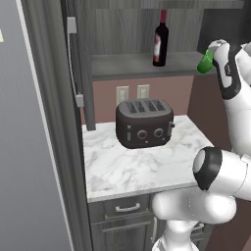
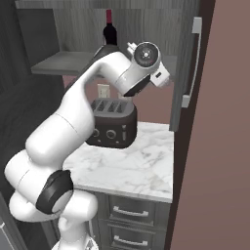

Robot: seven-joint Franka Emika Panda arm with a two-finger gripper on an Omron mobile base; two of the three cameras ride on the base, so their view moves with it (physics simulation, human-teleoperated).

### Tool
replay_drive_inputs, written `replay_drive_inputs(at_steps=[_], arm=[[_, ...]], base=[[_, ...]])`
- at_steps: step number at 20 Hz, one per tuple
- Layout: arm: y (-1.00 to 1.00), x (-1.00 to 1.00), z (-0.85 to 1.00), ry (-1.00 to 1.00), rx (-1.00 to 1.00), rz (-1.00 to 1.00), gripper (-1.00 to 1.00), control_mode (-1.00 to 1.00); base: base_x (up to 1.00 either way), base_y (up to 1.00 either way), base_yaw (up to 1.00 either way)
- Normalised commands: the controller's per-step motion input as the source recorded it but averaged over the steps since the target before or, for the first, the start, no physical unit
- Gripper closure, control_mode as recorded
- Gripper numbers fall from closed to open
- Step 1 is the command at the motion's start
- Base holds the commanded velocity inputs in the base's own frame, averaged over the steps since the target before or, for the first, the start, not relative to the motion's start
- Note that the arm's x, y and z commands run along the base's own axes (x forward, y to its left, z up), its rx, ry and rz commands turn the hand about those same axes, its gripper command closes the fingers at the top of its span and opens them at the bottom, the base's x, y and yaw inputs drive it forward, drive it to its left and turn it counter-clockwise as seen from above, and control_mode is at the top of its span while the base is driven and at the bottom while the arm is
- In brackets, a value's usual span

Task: Open the cabinet directly in front. Then move the wine and the cup to the dining counter with the jar on it.

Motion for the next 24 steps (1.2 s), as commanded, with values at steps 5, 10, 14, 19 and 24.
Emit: replay_drive_inputs(at_steps=[5,10,14,19,24], arm=[[-0.14,-1.00,-0.01,0.01,0.00,0.07,1.00,-1.00],[0.31,-1.00,0.00,0.21,-0.12,0.07,1.00,-1.00],[0.62,-1.00,-0.25,0.22,-0.21,0.11,1.00,-1.00],[0.70,-1.00,-0.80,0.18,-0.19,0.14,1.00,-1.00],[0.50,-0.58,-0.88,0.04,0.03,0.09,1.00,-1.00]], base=[[0.00,0.00,0.00],[0.00,0.00,0.00],[0.00,0.00,0.00],[0.00,0.00,0.00],[0.00,0.00,0.00]])
